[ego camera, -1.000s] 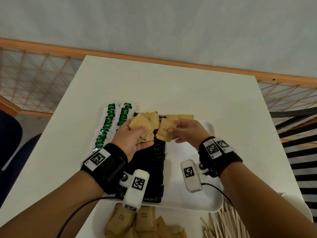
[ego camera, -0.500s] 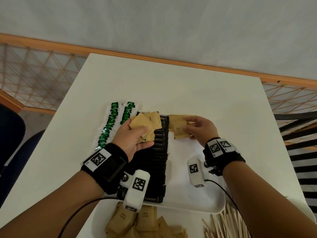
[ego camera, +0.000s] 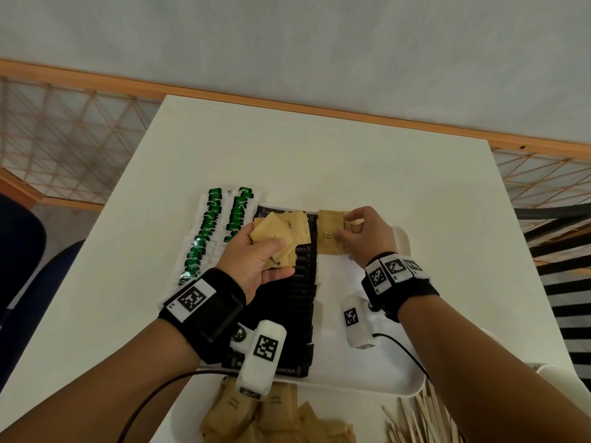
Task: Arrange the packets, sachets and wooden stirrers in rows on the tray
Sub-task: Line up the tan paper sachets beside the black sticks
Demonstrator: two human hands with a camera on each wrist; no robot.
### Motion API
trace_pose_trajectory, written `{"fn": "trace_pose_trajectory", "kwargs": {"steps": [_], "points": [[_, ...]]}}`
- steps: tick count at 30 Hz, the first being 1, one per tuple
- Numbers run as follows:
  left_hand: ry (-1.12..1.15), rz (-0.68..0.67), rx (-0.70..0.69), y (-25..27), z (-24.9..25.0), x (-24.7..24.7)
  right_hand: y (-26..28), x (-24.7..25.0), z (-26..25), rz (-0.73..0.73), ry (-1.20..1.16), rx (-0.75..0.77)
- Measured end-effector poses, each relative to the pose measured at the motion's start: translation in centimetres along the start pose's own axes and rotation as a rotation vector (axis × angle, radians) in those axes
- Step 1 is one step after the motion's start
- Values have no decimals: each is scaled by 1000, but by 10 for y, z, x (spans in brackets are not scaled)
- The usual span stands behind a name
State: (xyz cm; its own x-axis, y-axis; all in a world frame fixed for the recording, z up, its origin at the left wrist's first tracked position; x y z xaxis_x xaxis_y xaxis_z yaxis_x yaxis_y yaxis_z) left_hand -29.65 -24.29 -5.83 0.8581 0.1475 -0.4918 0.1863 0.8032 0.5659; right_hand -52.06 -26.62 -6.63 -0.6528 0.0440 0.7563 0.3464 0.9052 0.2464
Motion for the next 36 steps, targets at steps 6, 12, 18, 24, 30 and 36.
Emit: {"fn": "trace_pose_trajectory", "kwargs": {"steps": [6,12,18,24,30,36], "points": [[-12,-14,10,-2,-2,-2,2,7,-5,23,28,22],[-79,-46,34,-1,-11,-10,28,-1,-39,-229,-337,121],[-72,-43,12,2,-8,-17,37,-3,-40,-348,-454,70],[-104,-54,16,4,-6,-19,39,3,-37,-338,-398,103],[-141,-42,-2,6,-5,-20,40,8,-42,-280,-171,244],[-46,-44,50,7,-4,-19,27,30,5,-89,-355,-31]]}}
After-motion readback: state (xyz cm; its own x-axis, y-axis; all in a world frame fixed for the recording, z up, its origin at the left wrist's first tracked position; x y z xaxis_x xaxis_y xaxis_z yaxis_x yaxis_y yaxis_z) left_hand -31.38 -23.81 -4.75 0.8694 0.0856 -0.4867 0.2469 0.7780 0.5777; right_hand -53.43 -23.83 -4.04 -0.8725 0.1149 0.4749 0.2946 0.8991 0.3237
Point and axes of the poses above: each hand's wrist, its own y-axis away from the middle knuckle, its own x-axis out of the back of the hand, z = x × y, the point moved 8 cm from there along -y, towards the middle knuckle, and after that the axes turned 12 degrees about y, right-handed, at the moved point
